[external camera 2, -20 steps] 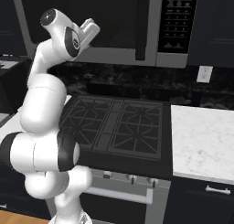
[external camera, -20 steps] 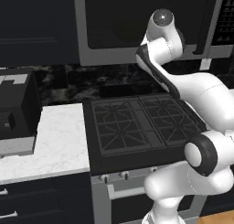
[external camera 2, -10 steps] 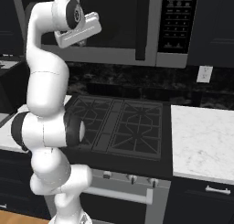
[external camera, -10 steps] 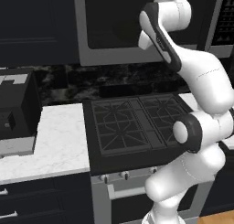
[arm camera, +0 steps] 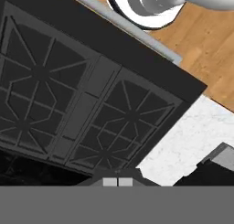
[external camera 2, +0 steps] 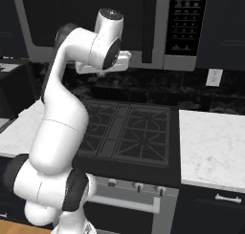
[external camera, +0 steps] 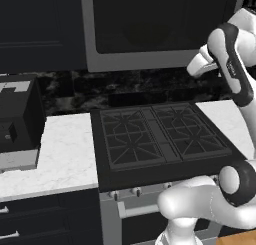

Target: Open the microwave, place the bowl with waffle inside the microwave, then close the microwave door and turn it on.

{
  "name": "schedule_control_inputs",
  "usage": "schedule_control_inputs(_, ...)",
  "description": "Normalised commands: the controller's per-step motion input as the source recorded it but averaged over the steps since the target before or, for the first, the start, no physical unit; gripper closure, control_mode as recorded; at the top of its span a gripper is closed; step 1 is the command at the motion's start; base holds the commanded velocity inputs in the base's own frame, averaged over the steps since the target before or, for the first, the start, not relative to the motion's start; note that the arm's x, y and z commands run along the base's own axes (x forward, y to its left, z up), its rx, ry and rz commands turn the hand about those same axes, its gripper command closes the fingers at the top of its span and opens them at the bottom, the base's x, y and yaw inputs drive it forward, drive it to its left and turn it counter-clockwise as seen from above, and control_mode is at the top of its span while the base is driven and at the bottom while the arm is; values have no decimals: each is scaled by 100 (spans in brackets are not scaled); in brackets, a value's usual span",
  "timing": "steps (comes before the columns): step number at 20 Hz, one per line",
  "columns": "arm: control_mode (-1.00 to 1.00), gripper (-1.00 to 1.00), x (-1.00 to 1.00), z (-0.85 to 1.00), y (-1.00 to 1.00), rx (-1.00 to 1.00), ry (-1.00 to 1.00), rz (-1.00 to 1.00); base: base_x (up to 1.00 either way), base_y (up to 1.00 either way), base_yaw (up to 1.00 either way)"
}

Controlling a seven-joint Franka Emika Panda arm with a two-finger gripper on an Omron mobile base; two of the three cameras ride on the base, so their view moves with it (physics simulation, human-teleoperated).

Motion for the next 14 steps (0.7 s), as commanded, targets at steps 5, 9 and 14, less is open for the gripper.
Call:
schedule_control_inputs(5, -100, 100, -88, -34, -100, 29, -12, -2, 0, 0, 0)
schedule_control_inputs(9, -100, 100, -47, -2, -100, 30, -14, -16, 0, 0, 0)
schedule_control_inputs(14, -100, 100, 0, 13, -100, 45, 0, -36, 0, 0, 0)
